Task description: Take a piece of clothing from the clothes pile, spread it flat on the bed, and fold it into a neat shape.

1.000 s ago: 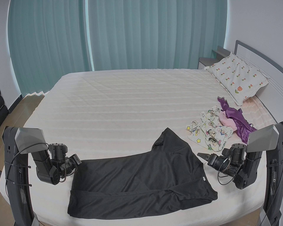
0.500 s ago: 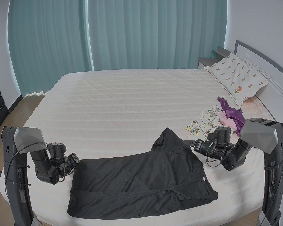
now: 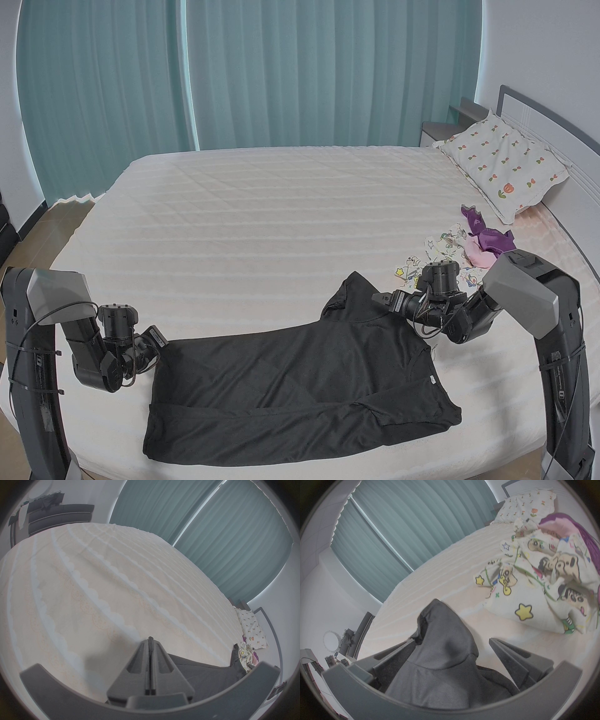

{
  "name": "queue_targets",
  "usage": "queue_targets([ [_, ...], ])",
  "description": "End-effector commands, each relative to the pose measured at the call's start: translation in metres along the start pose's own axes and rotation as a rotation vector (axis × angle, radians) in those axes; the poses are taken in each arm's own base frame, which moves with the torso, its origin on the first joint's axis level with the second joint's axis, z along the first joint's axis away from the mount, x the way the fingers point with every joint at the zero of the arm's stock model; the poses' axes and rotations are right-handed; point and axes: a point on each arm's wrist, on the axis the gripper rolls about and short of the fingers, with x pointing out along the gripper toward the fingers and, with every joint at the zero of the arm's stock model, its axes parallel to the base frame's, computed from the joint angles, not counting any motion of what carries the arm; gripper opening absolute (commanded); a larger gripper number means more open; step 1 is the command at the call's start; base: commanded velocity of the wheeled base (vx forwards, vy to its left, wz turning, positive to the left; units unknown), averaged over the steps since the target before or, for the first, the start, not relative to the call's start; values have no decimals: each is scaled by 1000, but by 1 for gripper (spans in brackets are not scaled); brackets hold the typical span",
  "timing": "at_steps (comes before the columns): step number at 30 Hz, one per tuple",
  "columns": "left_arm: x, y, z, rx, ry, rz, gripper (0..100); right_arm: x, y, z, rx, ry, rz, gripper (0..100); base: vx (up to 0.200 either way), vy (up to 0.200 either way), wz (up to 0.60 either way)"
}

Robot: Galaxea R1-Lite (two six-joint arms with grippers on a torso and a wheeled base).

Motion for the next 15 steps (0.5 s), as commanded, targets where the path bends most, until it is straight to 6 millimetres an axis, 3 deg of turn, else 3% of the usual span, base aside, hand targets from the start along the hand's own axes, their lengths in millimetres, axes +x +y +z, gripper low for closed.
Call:
queue_targets([
  [1, -1, 0, 1, -2, -1, -1, 0, 15, -11, -16, 11, 37, -15, 100, 0, 0, 0],
  [2, -1, 0, 1, -2, -1, -1, 0, 15, -11, -16, 12, 34, -15, 100, 0, 0, 0],
  [3, -1, 0, 1, -2, -1, -1, 0, 15, -11, -16, 12, 34, -15, 0, 0, 0, 0],
  [15, -1, 3, 6, -12, -18, 5, 0, 5, -6, 6, 127, -26, 0, 0, 0, 0, 0],
])
